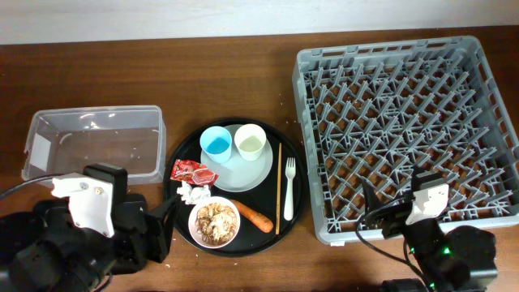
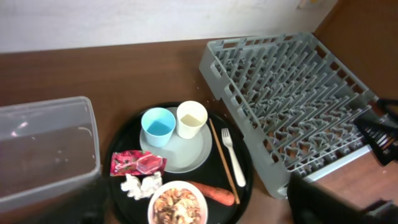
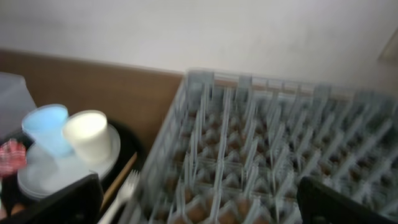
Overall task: Sort waste into correct bins and load items into the dishwasher rack
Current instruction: 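Reach the left gripper to the white tissue on the tray and grasp it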
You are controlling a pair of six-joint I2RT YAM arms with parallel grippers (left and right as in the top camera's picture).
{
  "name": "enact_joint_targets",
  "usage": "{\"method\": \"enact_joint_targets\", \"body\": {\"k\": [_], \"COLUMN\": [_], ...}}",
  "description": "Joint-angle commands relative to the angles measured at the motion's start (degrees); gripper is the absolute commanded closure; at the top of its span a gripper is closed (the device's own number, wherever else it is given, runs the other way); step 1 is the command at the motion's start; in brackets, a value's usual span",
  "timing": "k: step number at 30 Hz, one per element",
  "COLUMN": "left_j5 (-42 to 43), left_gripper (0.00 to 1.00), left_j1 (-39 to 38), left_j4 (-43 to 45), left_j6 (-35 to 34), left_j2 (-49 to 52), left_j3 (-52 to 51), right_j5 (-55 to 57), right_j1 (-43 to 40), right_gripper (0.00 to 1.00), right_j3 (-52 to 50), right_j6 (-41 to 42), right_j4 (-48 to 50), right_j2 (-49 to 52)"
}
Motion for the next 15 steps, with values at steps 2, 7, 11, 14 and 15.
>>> {"method": "enact_joint_targets", "body": {"k": [2, 7, 11, 14, 15], "left_j5": [-7.0, -14.0, -13.8, -13.8, -13.7], "left_gripper": [0.41, 0.44, 0.53, 0.59, 0.64], "left_j1": [0.1, 0.1, 0.1, 0.1, 0.1], "left_j4": [-4.9, -9.7, -6.5, -3.2, -1.1], "left_j6": [-6.7, -10.4, -13.9, -13.9, -13.9], "left_j2": [0.3, 0.3, 0.4, 0.5, 0.5], "left_j3": [-2.1, -9.5, -19.8, -25.4, -26.8], "right_j5": [-0.3, -0.3, -0.1, -0.1, -0.1], "right_j1": [-0.3, -0.3, -0.3, -0.3, -0.3], "right_gripper": [0.01, 0.01, 0.01, 0.01, 0.01], "right_j3": [0.7, 0.6, 0.6, 0.6, 0.6], "right_j6": [0.7, 0.7, 0.6, 0.7, 0.7], "right_j4": [-7.1, -16.1, -14.8, -15.0, -15.0], "right_j2": [0.0, 0.0, 0.0, 0.0, 0.0]}}
